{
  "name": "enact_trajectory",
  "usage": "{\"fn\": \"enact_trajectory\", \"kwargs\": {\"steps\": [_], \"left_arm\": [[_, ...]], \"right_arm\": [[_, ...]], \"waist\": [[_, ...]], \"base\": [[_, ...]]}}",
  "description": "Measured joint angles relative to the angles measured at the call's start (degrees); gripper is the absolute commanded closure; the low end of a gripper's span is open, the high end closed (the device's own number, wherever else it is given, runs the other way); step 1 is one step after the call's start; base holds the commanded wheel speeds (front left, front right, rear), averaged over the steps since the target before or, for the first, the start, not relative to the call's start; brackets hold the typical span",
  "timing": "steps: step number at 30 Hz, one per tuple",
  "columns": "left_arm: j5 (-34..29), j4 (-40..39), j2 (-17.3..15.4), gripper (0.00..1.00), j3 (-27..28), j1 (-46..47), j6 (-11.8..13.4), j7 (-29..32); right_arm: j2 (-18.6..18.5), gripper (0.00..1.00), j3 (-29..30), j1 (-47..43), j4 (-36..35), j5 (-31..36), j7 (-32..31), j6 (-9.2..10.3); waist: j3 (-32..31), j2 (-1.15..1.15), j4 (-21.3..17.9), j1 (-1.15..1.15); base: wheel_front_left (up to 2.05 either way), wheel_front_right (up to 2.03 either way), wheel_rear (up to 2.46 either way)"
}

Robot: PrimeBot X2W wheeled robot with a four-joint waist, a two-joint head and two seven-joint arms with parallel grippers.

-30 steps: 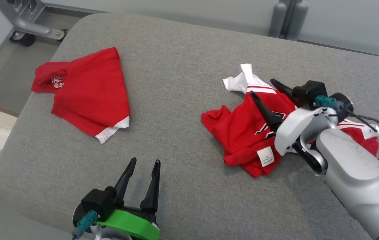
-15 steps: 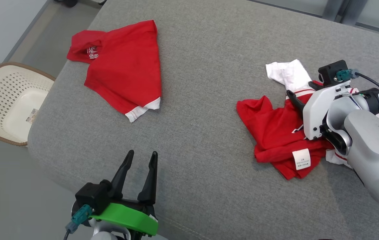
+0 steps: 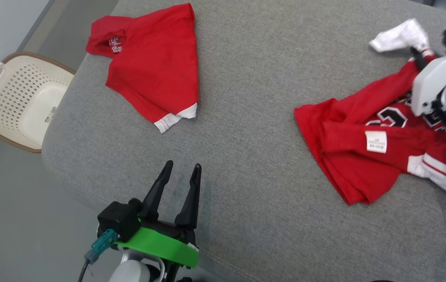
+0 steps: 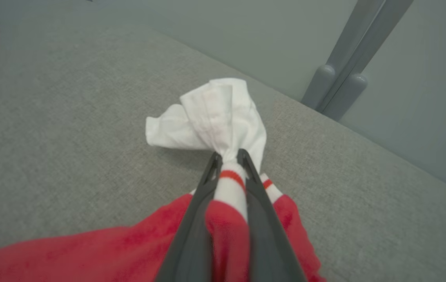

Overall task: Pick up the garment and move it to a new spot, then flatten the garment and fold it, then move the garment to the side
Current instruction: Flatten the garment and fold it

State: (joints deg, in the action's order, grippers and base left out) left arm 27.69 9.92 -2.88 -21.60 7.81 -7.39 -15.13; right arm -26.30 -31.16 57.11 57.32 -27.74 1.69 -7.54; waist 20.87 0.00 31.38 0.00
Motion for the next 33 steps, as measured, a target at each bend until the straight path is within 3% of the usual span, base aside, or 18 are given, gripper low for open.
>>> {"fn": "enact_trajectory", "kwargs": {"steps": [5,9,15,16,17,23,30,33], "left_arm": [[0.2,-0.5,0.0,0.0,-0.7,0.2,0.0,0.0],[0.0,-0.8,0.0,0.0,-0.7,0.2,0.0,0.0],[-0.3,-0.4,0.0,0.0,-1.4,0.1,0.0,0.0],[-0.6,-0.1,0.0,0.0,-1.9,0.1,0.0,0.0],[-0.7,0.2,0.0,0.0,-2.0,0.0,0.0,0.0],[-2.2,0.8,0.0,0.0,-0.9,-0.1,0.0,0.0],[-3.3,1.4,0.1,0.0,-0.2,-0.1,0.0,0.0],[-3.4,1.5,0.0,0.0,-0.4,-0.1,0.0,0.0]], "right_arm": [[-2.4,1.0,9.0,8.6,8.6,7.9,9.4,0.0],[-4.3,1.0,15.3,12.7,14.6,14.0,11.1,0.0],[-9.7,1.0,26.9,11.4,16.3,21.1,12.1,0.0],[-10.6,0.54,29.4,10.1,16.4,21.9,12.1,0.0],[-10.9,0.0,31.6,8.5,16.5,22.6,11.9,0.01],[-5.3,0.0,39.1,3.7,16.4,26.9,11.8,0.01],[6.2,0.0,35.2,-0.7,13.7,27.4,13.0,0.0],[8.8,0.0,31.3,-2.0,12.3,25.3,13.1,0.01]], "waist": [[1.0,0.0,1.3,0.0],[1.4,0.0,1.7,0.0],[0.2,0.0,1.6,0.0],[-0.1,0.0,1.6,0.0],[-0.4,0.0,1.5,0.0],[-2.1,0.0,-1.3,0.0],[-4.3,0.0,-5.9,0.0],[-5.1,0.0,-7.5,0.0]], "base": [[0.0,0.0,0.0],[0.0,0.0,0.0],[0.0,0.0,0.0],[0.0,0.0,0.0],[0.0,0.0,0.0],[0.0,0.0,0.0],[0.0,0.0,0.0],[0.0,0.0,0.0]]}}
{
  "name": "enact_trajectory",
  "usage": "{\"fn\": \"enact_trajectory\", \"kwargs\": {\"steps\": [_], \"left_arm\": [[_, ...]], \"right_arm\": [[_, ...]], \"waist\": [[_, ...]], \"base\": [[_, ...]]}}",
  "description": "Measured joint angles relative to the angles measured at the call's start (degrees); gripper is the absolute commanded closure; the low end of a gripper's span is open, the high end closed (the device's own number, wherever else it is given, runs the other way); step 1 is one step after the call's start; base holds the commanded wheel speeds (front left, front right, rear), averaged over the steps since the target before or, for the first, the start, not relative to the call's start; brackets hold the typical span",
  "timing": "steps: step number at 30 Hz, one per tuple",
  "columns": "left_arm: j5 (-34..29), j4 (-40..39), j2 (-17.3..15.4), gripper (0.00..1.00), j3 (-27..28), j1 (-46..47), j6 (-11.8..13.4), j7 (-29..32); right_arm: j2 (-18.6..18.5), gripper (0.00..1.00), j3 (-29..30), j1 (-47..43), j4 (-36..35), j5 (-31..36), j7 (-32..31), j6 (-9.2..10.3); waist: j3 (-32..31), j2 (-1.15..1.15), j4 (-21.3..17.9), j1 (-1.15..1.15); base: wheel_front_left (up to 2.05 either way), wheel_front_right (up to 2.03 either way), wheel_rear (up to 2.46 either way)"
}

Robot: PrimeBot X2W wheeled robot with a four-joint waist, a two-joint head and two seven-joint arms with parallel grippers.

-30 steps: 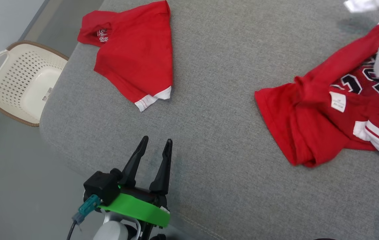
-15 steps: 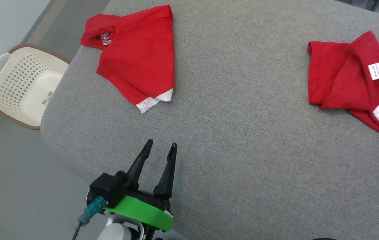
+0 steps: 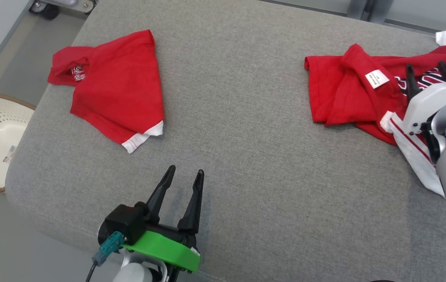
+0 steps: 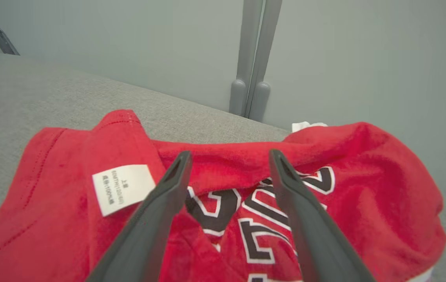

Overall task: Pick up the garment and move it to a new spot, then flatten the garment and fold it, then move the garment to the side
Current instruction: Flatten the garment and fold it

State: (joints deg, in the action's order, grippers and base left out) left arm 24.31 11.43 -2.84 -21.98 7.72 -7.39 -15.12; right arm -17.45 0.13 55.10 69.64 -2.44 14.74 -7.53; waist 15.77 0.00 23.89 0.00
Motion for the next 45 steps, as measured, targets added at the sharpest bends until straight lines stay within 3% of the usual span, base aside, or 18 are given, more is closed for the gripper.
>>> {"fn": "enact_trajectory", "kwargs": {"steps": [9,21,22,23,25,32,37,45], "left_arm": [[0.8,0.0,0.0,0.0,-1.0,0.1,0.0,0.0],[2.2,-0.6,0.0,0.0,-1.5,-0.1,0.0,0.0],[2.3,-0.7,0.0,0.0,-1.5,-0.1,0.0,0.0],[2.3,-0.8,0.0,0.0,-1.5,-0.2,0.0,0.0],[2.3,-0.8,0.0,0.0,-1.5,-0.3,0.0,0.0],[2.4,-0.9,0.0,0.0,-1.0,0.1,0.0,0.0],[2.2,-1.1,0.0,0.0,-0.7,0.3,0.0,0.0],[0.1,0.2,0.0,0.0,1.0,-1.3,0.0,0.0]], "right_arm": [[1.3,0.0,-10.8,-0.5,-4.0,-7.1,-2.1,0.0],[-3.3,0.0,-16.2,0.4,-4.9,-14.4,-8.6,0.0],[-3.2,0.13,-16.9,0.4,-5.0,-14.6,-9.0,0.0],[-3.1,0.52,-17.5,0.4,-5.2,-14.8,-9.1,0.0],[-3.0,1.0,-18.4,0.3,-5.7,-15.5,-9.2,0.0],[-2.9,1.0,-22.6,-0.4,-8.6,-19.0,-10.0,0.0],[-2.3,1.0,-26.0,-1.7,-13.4,-22.6,-6.7,0.0],[2.0,1.0,-42.1,-9.4,-29.0,-32.8,-7.5,0.0]], "waist": [[-0.3,0.0,0.3,0.0],[2.1,0.0,7.0,0.0],[2.4,0.0,7.4,0.0],[2.6,0.0,7.8,0.0],[3.1,0.0,8.1,0.0],[3.3,0.0,6.4,0.0],[2.4,0.0,4.6,0.0],[-1.6,0.0,1.3,0.0]], "base": [[0.0,0.0,0.0],[0.0,0.0,0.0],[0.0,0.0,0.0],[0.0,0.0,0.0],[0.0,0.0,0.0],[0.0,0.0,0.0],[0.0,0.0,0.0],[0.0,0.0,0.0]]}}
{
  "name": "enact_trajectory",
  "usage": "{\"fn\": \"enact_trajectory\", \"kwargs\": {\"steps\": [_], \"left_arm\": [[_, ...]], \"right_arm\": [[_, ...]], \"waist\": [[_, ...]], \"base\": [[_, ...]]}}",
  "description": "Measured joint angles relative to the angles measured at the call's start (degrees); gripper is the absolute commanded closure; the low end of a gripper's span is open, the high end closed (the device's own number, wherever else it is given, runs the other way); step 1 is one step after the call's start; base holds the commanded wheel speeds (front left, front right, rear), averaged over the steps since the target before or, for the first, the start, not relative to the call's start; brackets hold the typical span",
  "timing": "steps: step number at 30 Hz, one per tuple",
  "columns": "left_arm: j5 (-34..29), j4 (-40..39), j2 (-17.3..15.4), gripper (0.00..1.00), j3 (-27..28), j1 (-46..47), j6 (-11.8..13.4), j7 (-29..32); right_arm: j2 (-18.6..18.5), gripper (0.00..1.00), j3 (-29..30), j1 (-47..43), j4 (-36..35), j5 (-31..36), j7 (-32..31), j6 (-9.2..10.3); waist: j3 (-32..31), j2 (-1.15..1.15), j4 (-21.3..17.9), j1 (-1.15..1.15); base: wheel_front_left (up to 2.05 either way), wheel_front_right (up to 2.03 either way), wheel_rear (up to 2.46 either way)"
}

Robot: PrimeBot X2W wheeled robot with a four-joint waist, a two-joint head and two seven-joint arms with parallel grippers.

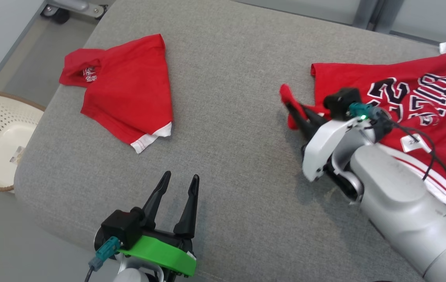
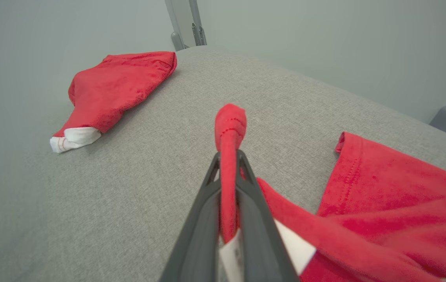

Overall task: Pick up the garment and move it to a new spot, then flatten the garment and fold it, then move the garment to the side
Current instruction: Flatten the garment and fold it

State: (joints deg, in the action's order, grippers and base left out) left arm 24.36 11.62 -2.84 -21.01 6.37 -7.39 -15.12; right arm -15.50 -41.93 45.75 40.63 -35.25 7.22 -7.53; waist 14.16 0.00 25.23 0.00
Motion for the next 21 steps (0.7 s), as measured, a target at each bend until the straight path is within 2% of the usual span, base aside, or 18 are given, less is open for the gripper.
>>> {"fn": "enact_trajectory", "kwargs": {"steps": [5,6,7,8,11,15,17,21], "left_arm": [[-0.8,0.2,0.0,0.0,0.4,-0.6,0.0,0.0],[-0.8,0.2,0.0,0.0,0.5,-1.0,0.0,0.0],[-0.9,0.4,0.0,0.0,0.6,-1.4,0.0,0.0],[-1.2,0.5,0.0,0.0,0.6,-1.6,0.0,0.0],[-1.9,1.0,0.0,0.0,0.8,-2.4,0.0,0.0],[-2.8,1.5,0.0,0.0,2.0,-3.7,0.0,0.0],[-3.2,1.5,0.0,0.0,2.5,-4.2,0.0,0.0],[-3.4,1.6,0.0,0.0,2.8,-5.0,0.0,0.0]], "right_arm": [[0.4,1.0,-9.6,-5.1,-8.6,-6.4,-2.9,0.02],[0.5,0.93,-11.5,-6.2,-9.7,-7.6,-3.5,0.02],[0.5,0.13,-13.4,-7.3,-11.0,-8.9,-4.1,0.02],[0.5,0.0,-15.2,-8.1,-12.0,-10.4,-4.7,0.02],[0.4,0.0,-18.1,-9.6,-14.0,-13.7,-3.8,-0.01],[-0.8,0.0,-17.1,-11.0,-13.7,-16.8,0.7,0.0],[-1.3,0.0,-15.0,-12.1,-12.4,-17.9,3.5,0.0],[-3.6,0.0,-7.1,-14.7,-5.1,-17.9,6.9,0.03]], "waist": [[-2.7,0.0,-2.1,0.0],[-3.3,0.0,-2.5,0.0],[-3.9,0.0,-2.9,0.0],[-4.4,0.0,-3.3,0.0],[-5.7,0.0,-4.7,0.0],[-7.2,0.0,-6.8,0.0],[-7.8,0.0,-7.9,0.0],[-8.9,0.0,-10.0,0.0]], "base": [[0.0,0.0,0.0],[0.0,0.0,0.0],[0.0,0.0,0.0],[0.0,0.0,0.0],[0.0,0.0,0.0],[0.0,0.0,0.0],[0.0,0.0,0.0],[0.0,0.0,0.0]]}}
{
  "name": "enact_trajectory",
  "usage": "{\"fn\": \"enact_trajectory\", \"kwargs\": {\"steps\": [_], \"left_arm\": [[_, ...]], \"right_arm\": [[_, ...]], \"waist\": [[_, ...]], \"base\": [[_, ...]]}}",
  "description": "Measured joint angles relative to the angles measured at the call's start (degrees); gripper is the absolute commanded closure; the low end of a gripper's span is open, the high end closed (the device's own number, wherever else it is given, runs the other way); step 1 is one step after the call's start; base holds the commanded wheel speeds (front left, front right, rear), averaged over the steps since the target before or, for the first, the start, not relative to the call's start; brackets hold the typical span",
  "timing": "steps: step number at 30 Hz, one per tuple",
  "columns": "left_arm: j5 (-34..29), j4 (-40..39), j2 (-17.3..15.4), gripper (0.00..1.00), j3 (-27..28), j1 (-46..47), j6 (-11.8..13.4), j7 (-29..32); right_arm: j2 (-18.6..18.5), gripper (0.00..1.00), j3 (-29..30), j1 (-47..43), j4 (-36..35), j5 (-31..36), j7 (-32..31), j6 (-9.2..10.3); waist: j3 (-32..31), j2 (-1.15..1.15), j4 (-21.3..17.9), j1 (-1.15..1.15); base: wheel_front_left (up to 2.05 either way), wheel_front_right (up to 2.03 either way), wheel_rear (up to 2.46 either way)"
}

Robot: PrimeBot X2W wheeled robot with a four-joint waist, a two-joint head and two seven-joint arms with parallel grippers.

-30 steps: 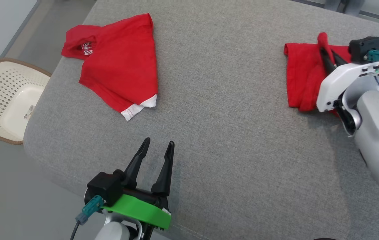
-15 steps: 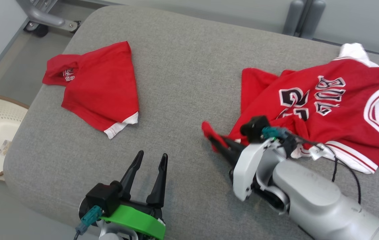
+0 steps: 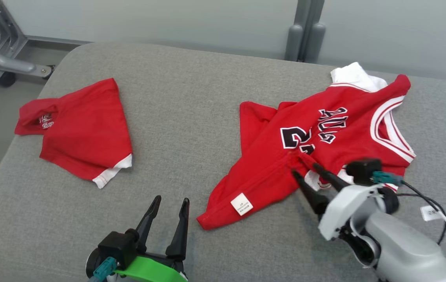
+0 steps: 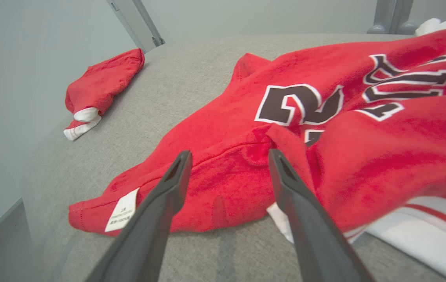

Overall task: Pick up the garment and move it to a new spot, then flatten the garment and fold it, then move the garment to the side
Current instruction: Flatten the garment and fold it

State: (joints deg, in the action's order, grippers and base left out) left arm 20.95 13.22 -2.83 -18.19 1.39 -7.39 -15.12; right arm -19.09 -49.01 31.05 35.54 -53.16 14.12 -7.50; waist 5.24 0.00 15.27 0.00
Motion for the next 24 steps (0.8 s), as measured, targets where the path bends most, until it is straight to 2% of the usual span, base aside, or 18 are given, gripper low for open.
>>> {"fn": "enact_trajectory", "kwargs": {"steps": [4,7,13,18,20,24], "left_arm": [[0.0,-0.2,0.0,0.0,-0.4,-0.2,0.0,0.0],[0.0,-0.5,0.0,0.0,-0.4,-0.2,0.0,0.0],[-0.1,-1.1,0.0,0.0,-0.4,-0.2,0.0,0.0],[-0.1,-1.1,0.0,0.0,-0.4,-0.2,0.0,0.0],[-0.1,-1.2,0.0,0.0,-0.4,-0.2,0.0,0.0],[-0.1,-1.2,0.0,0.0,-0.3,-0.1,0.0,0.0]], "right_arm": [[-0.6,0.0,6.9,-3.7,6.9,2.3,0.7,-0.01],[-0.7,0.0,13.4,-6.0,8.7,4.7,0.9,0.0],[0.8,0.0,26.9,-10.9,7.1,11.3,0.9,-0.02],[3.1,0.0,37.5,-15.7,2.0,16.1,0.9,-0.01],[4.1,0.0,40.3,-17.8,0.3,18.1,0.9,-0.02],[5.4,0.0,42.3,-20.5,0.3,20.2,0.9,-0.02]], "waist": [[-0.7,0.0,-1.7,0.0],[-0.9,0.0,-2.5,0.0],[0.3,0.0,-2.8,0.0],[1.0,0.0,-2.6,0.0],[1.2,0.0,-2.6,0.0],[1.6,0.0,-2.6,0.0]], "base": [[0.0,0.0,0.0],[0.0,0.0,0.0],[0.0,0.0,0.0],[0.0,0.0,0.0],[0.0,0.0,0.0],[0.0,0.0,0.0]]}}
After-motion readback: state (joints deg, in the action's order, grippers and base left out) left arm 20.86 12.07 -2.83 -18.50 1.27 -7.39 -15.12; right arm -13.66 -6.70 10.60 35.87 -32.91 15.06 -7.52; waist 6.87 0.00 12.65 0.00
